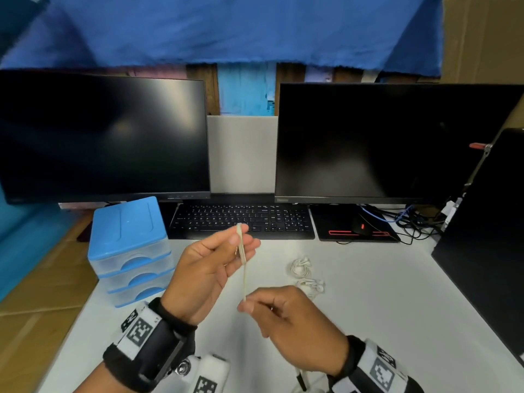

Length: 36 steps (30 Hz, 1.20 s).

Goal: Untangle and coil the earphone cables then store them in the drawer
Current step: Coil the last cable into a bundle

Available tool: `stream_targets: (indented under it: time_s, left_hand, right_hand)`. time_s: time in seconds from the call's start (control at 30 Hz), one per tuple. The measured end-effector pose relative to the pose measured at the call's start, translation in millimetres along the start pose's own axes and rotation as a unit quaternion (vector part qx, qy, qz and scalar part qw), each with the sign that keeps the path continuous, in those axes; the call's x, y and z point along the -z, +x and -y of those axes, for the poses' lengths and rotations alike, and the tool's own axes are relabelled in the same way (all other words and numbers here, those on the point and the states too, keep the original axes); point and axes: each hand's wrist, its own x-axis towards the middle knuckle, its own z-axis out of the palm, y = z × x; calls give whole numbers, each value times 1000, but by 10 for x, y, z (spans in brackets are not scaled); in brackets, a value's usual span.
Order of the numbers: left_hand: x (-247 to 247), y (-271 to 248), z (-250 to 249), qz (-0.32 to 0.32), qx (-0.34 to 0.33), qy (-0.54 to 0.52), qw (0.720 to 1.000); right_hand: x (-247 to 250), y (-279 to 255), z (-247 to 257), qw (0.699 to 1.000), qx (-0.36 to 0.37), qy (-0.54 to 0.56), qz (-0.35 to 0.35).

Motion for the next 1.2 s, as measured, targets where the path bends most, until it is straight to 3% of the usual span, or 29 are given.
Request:
stream_targets:
  time_s: [0.07, 0.13, 0.2, 0.27, 0.37, 0.47, 0.6, 0.8, 0.87, 0.9, 0.97, 1.0, 1.1, 1.2]
  left_hand:
    - [33, 43, 38, -60, -45, 90, 993]
    - [49, 38, 80, -74, -87, 238, 964]
    - [49, 4, 146, -35, -102, 344, 933]
    - [34, -36, 182, 31, -88, 379, 921]
    - [-35, -90, 125, 117, -32, 313, 942]
    - [-109, -150, -30, 148, 32, 123, 981]
    - [-111, -106, -191, 87, 4, -22, 996]
    - [-45, -59, -86, -14, -77, 114, 990]
    - [-87, -76, -33, -35, -114, 229, 966]
    - [-92, -86, -14, -35, -144, 309, 939]
    - [-68, -107, 25, 2, -168, 445, 880]
    - [-54, -120, 32, 34, -152, 470, 869]
    - [-88, -161, -1, 121, -54, 408, 903]
    - [-160, -167, -123, 110, -38, 305, 945]
  right_hand:
    - [15, -44, 72, 998, 17, -39, 49]
    - [89, -71, 190, 997, 31, -17, 68]
    - [214, -68, 277, 998, 38, 23, 49]
    - [353, -28, 279, 997, 42, 57, -9]
    - [521, 70, 157, 982, 21, 150, -115]
    - [502, 144, 9, 966, -37, 211, -145]
    - [264, 143, -106, 975, -65, 195, -82]
    - [100, -57, 164, 996, 10, 33, 84]
    - [169, -104, 292, 993, 34, -14, 109]
    - [219, -123, 355, 993, 44, -18, 110]
    - [328, -141, 436, 995, 56, 18, 77]
    - [391, -139, 454, 996, 57, 45, 46]
    - [578, -54, 388, 988, 45, 126, -79]
    - [725, 38, 268, 979, -2, 157, -133]
